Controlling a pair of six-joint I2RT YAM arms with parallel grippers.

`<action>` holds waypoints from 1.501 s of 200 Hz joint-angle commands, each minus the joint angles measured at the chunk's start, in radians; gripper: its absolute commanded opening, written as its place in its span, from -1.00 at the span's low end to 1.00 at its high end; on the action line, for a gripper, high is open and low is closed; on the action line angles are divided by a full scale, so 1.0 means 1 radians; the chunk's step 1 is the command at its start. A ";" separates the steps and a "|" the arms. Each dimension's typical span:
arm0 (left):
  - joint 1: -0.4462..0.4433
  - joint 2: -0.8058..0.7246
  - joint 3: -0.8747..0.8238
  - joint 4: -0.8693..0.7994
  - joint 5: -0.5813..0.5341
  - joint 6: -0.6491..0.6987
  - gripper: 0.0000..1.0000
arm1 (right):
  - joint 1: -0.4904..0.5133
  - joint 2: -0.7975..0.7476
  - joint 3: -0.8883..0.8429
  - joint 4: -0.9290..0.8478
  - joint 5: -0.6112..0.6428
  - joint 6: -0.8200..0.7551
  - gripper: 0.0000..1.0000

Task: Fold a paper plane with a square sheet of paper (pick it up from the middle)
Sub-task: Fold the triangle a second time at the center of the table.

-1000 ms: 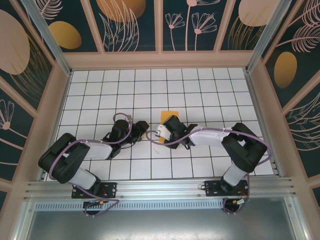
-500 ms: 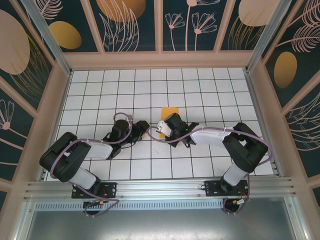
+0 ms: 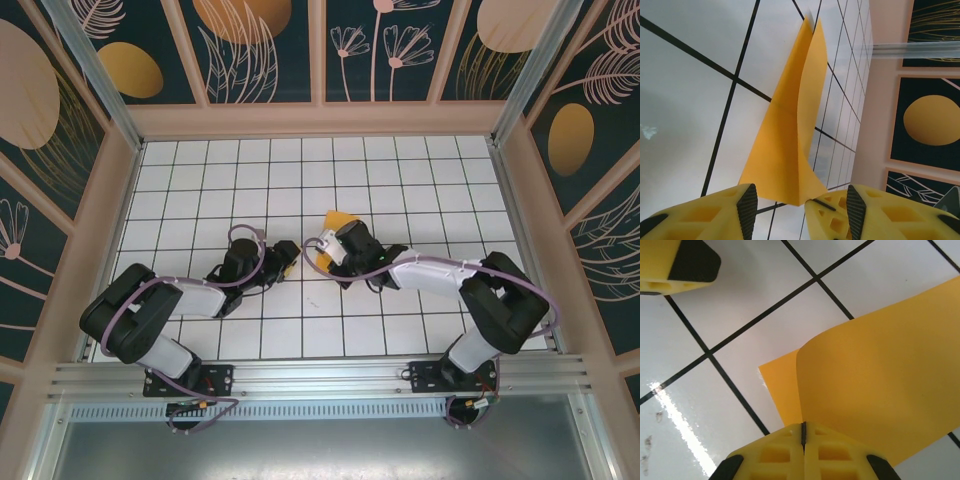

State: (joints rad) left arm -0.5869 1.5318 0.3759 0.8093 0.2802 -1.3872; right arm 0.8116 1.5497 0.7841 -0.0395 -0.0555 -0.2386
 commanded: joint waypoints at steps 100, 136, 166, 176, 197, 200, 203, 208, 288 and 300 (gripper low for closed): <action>-0.024 0.151 0.166 -0.061 0.111 0.016 0.15 | 0.060 -0.076 -0.102 0.136 0.003 0.079 -1.00; -0.036 0.206 0.191 -0.045 0.133 -0.003 0.09 | 0.070 -0.062 -0.101 0.142 0.008 0.072 -1.00; -0.046 0.245 0.225 -0.047 0.147 -0.002 -0.03 | 0.076 -0.052 -0.099 0.140 0.017 0.065 -1.00; -0.046 0.255 0.229 -0.038 0.151 -0.005 -0.08 | 0.078 -0.052 -0.099 0.138 0.020 0.058 -1.00; -0.047 0.271 0.237 -0.026 0.160 -0.007 -0.17 | 0.080 -0.050 -0.100 0.133 0.033 0.051 -1.00; -0.045 0.271 0.237 -0.023 0.161 -0.008 -0.19 | 0.080 -0.050 -0.099 0.131 0.035 0.048 -1.00; -0.045 0.273 0.237 -0.021 0.163 -0.010 -0.21 | 0.080 -0.050 -0.098 0.130 0.037 0.047 -1.00; -0.046 0.272 0.236 -0.016 0.163 -0.011 -0.26 | 0.081 -0.050 -0.098 0.128 0.041 0.044 -1.00; -0.047 0.251 0.250 -0.018 0.160 -0.013 -0.68 | 0.117 -0.067 -0.103 0.111 0.135 0.055 -0.32; -0.047 0.250 0.250 -0.015 0.160 -0.015 -0.70 | 0.129 -0.063 -0.105 0.121 0.172 0.055 -0.15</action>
State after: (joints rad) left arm -0.6296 1.7893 0.6064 0.7631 0.4355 -1.3991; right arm 0.9157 1.4895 0.6941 0.0719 0.0360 -0.1829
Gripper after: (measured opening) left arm 0.157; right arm 0.369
